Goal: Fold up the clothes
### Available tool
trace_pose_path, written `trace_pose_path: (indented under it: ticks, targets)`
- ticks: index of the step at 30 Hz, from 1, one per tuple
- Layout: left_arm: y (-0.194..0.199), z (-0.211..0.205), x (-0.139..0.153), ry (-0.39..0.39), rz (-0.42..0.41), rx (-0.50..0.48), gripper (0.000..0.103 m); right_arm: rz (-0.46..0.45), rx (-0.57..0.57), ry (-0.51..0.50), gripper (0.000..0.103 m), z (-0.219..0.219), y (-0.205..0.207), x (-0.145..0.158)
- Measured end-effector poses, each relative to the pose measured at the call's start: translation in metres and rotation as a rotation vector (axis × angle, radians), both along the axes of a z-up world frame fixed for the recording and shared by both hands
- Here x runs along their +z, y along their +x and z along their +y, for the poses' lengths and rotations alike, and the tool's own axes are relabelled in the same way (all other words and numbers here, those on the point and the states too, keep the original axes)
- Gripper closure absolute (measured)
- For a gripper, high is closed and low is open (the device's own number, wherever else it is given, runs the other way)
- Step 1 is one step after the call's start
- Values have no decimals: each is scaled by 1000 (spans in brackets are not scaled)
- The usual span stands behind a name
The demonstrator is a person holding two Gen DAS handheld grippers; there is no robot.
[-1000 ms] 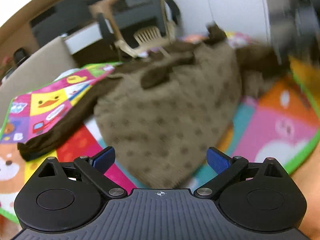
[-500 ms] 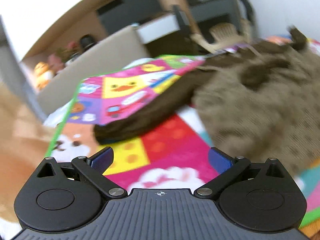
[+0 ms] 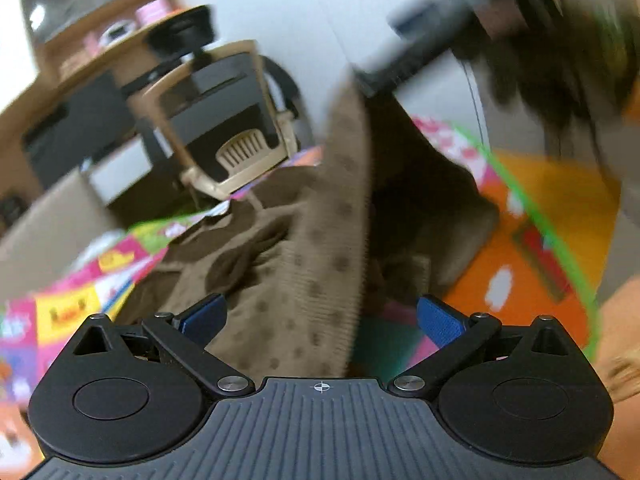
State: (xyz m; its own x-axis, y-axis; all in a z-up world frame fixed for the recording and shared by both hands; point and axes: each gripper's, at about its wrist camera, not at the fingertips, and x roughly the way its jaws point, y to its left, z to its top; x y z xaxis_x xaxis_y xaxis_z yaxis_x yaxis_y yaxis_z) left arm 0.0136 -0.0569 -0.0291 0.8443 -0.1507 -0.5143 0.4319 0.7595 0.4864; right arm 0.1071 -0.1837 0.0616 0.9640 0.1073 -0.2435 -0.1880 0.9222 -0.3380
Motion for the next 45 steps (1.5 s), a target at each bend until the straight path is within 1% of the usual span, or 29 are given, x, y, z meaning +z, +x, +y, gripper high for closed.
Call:
trace_pose_path:
  ticks: [1,2,4,7,9,10,12,13,14,15,16,18,19,21,22,24,26,28,29,30,32,33,34,37,39,40,42,44,45]
  targets:
    - [5,0,-9,36,-4,26,0,4,0,1,0,-3,-1,-2]
    - [10,6,-14,58,-12,60,0,27,7,-15,0,-4,-4,-10]
    - [18,28,-17,70,-27,149,0,73,20,-47,0,-7,-9,-27]
    - [22,75,-10,51,-59,318,0,153,38,-106,0,-9,-17,-56]
    - [21,110,-4,19,-75,433,0,226,43,-156,0,-11,-22,-83]
    - [20,124,-1,-4,-75,479,0,247,32,-178,0,-13,-23,-93]
    - [15,144,1,-36,-61,544,0,229,-14,-209,0,-18,-21,-104]
    - [12,153,2,-51,-54,574,0,209,-51,-208,0,-22,-17,-101]
    - [9,158,1,-48,-43,584,0,188,-88,-207,0,-26,-12,-97]
    - [7,158,-2,-30,-32,582,0,168,-125,-205,0,-30,-8,-94]
    - [6,157,-6,-9,-21,577,0,140,-151,-183,0,-36,-5,-83]
    - [2,156,-11,44,-17,551,0,78,-174,-121,0,-49,-8,-56]
    - [1,155,-7,69,-36,541,0,45,-183,-97,0,-55,-13,-43]
    - [-8,156,19,81,-132,546,0,11,-189,-70,0,-64,-20,-24]
    - [-14,157,33,71,-175,548,0,0,-188,-63,0,-68,-24,-19]
    - [-26,159,63,42,-254,548,0,-2,-187,-70,0,-71,-31,-18]
    - [-37,158,81,27,-302,542,0,34,-183,-107,0,-71,-36,-29]
    - [-46,158,83,36,-306,542,0,113,-176,-161,0,-72,-37,-47]
    - [-49,159,79,42,-286,541,0,162,-172,-190,0,-73,-36,-58]
    - [-51,160,71,47,-248,537,0,220,-154,-215,0,-77,-37,-70]
    - [-52,165,53,50,-168,534,0,296,-85,-225,0,-83,-43,-83]
    - [-51,169,43,42,-122,536,0,318,-39,-219,0,-85,-48,-85]
    - [-48,172,37,27,-86,538,0,340,8,-212,0,-88,-53,-86]
    - [-42,178,29,-59,-7,527,0,339,151,-198,0,-86,-67,-74]
    - [-32,178,32,-127,23,500,0,310,228,-154,0,-82,-71,-58]
    - [-26,175,35,-162,29,479,0,294,265,-97,0,-81,-68,-48]
    - [-11,167,44,-232,37,433,0,298,309,42,0,-77,-53,-31]
    - [9,158,50,-329,47,389,0,369,330,201,0,-70,-23,-22]
    - [22,154,52,-390,62,373,0,427,339,262,0,-64,-4,-21]
